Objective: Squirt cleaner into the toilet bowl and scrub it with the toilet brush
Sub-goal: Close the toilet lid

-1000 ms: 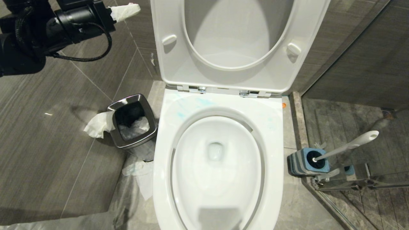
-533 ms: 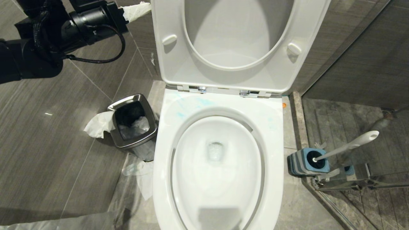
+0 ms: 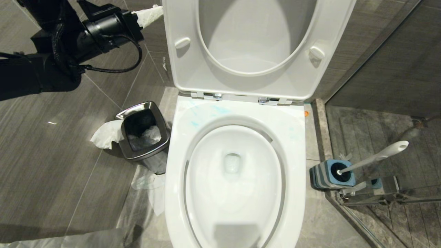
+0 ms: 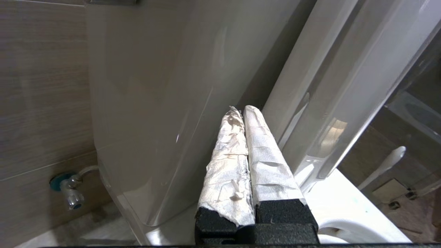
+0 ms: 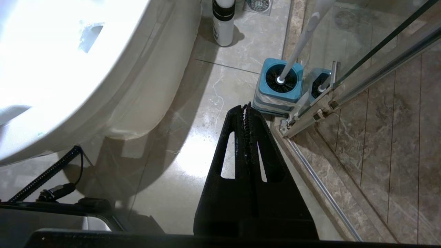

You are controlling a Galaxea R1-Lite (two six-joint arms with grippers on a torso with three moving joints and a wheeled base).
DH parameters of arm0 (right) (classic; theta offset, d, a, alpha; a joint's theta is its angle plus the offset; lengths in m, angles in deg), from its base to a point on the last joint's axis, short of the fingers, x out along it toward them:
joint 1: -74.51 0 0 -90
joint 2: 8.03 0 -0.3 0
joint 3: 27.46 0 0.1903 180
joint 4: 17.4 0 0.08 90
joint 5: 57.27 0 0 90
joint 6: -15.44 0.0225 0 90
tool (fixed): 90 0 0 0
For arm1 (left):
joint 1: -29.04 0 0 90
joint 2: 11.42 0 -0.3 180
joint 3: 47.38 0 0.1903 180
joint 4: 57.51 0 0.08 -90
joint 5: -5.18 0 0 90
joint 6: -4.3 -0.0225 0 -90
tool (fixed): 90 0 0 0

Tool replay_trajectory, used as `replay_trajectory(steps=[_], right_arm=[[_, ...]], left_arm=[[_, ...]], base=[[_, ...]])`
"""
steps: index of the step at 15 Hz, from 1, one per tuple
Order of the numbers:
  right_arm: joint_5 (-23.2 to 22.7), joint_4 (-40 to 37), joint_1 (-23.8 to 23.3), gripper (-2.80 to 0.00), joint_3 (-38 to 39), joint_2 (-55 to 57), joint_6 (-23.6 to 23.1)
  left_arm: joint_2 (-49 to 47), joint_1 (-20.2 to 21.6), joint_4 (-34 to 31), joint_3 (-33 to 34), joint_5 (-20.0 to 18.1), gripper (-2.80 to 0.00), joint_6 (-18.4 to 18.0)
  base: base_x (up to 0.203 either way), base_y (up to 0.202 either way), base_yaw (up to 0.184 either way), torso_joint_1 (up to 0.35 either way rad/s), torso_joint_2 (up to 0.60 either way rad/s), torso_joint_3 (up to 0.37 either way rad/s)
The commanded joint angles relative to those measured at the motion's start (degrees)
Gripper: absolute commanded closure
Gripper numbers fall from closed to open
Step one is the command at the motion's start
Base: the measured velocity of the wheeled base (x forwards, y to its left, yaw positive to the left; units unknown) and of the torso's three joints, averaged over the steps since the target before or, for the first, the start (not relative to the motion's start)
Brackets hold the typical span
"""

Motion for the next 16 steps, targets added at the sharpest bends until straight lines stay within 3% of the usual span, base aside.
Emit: replay_trajectory(steps=[1, 6, 10, 13, 16], right_arm=[[0.0, 0.0, 0.0, 0.00, 0.0, 0.0, 0.0], [0.0, 0.0, 0.0, 0.00, 0.0, 0.0, 0.0], [0.0, 0.0, 0.0, 0.00, 0.0, 0.0, 0.0], [0.0, 0.0, 0.0, 0.00, 0.0, 0.0, 0.0], [0.0, 0.0, 0.0, 0.00, 0.0, 0.0, 0.0]], left_arm=[[-1.2, -0.7, 0.6, 0.0, 0.0, 0.00, -0.1], [-2.1, -3.2, 1.3, 0.0, 1.0, 0.00, -0.4], [-1.4, -3.9, 0.7, 0.1, -0.3, 0.00, 0.0], [-1.0, -4.0, -0.2, 0.2, -2.9, 0.00, 0.1], [0.3, -4.0, -2.1, 0.4, -8.2, 0.00, 2.1]], base=[[0.000, 0.000, 0.000, 0.000, 0.00, 0.000], [0.000, 0.000, 0.000, 0.000, 0.00, 0.000], [0.000, 0.000, 0.000, 0.000, 0.00, 0.000], [0.000, 0.000, 0.000, 0.000, 0.00, 0.000], [0.000, 0.000, 0.000, 0.000, 0.00, 0.000]])
